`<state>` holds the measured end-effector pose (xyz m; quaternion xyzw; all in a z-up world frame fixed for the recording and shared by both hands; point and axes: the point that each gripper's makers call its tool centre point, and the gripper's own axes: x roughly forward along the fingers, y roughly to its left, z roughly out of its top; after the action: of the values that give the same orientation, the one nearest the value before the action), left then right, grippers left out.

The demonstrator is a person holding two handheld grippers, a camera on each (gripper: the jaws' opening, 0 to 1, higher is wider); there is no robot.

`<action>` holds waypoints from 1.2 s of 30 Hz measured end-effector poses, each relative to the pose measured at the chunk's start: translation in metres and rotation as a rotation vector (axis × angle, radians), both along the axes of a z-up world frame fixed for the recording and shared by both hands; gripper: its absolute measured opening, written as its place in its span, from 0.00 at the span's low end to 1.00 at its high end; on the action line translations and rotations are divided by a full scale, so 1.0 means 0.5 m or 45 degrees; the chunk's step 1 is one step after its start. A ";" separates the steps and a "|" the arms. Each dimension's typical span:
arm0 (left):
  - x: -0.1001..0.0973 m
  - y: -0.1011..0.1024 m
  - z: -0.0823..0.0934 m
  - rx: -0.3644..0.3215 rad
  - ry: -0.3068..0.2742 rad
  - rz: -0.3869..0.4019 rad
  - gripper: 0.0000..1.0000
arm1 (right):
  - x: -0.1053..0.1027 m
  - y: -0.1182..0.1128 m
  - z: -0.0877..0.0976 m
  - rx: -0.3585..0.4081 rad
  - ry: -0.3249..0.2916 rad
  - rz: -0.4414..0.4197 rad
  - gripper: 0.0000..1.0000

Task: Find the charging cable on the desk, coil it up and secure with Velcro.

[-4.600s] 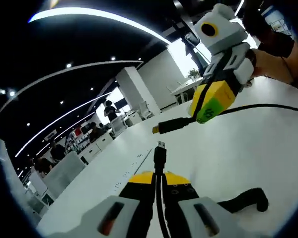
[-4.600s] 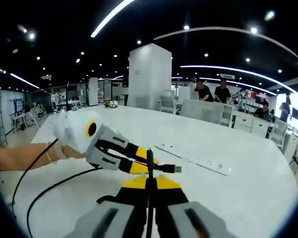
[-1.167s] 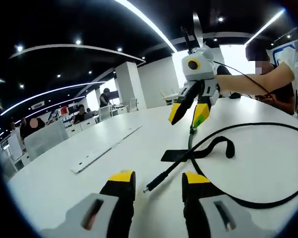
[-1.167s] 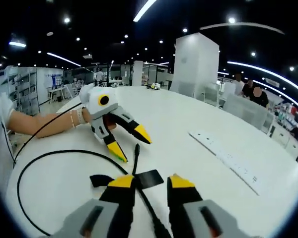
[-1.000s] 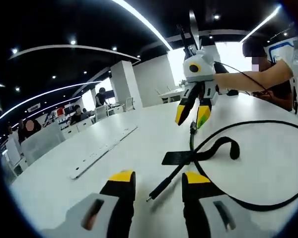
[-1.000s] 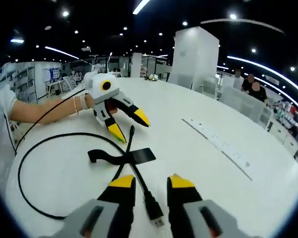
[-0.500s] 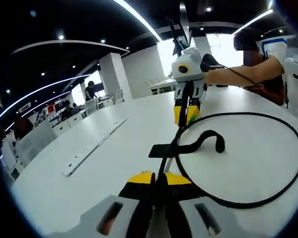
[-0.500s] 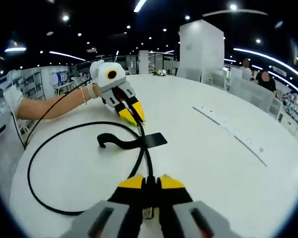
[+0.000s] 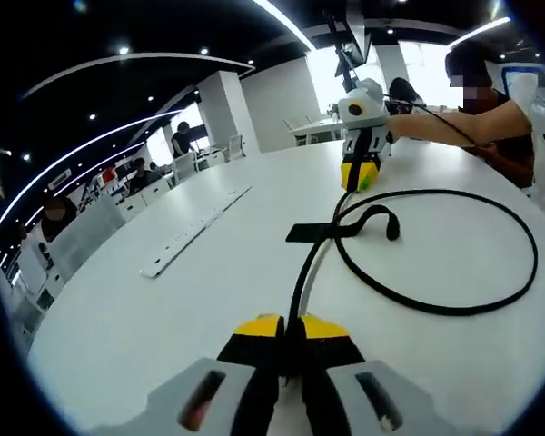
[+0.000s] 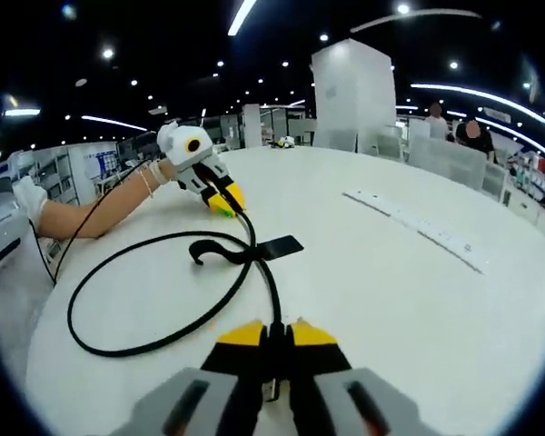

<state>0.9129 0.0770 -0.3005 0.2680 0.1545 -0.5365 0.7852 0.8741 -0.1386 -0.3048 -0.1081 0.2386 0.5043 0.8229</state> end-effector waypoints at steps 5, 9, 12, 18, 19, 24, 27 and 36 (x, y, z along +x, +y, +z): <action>-0.009 0.011 0.000 0.070 -0.005 0.006 0.07 | -0.006 -0.005 -0.002 0.039 0.010 -0.025 0.10; -0.008 0.014 -0.001 0.061 -0.003 0.010 0.07 | -0.001 -0.004 -0.002 0.062 0.002 -0.047 0.11; -0.006 0.013 -0.002 0.033 -0.004 0.002 0.07 | 0.001 -0.003 -0.003 0.083 0.000 -0.054 0.11; -0.005 0.009 -0.003 0.028 -0.004 0.001 0.07 | 0.008 0.009 0.024 0.182 -0.060 -0.082 0.15; -0.006 0.009 -0.003 0.029 -0.006 0.000 0.07 | 0.012 0.013 0.038 0.203 -0.106 -0.084 0.16; -0.004 0.006 -0.005 0.029 -0.007 -0.004 0.07 | -0.009 0.094 0.087 0.093 -0.472 0.069 0.13; -0.005 0.005 -0.005 0.023 -0.005 -0.002 0.07 | -0.032 0.149 0.069 0.032 -0.545 0.151 0.12; -0.005 0.003 -0.007 0.028 -0.011 -0.012 0.07 | -0.019 0.183 0.014 -0.161 -0.710 0.181 0.14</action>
<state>0.9104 0.0784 -0.3038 0.2797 0.1557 -0.5372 0.7803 0.8648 -0.0470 -0.2976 -0.3101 0.0260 0.4954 0.8110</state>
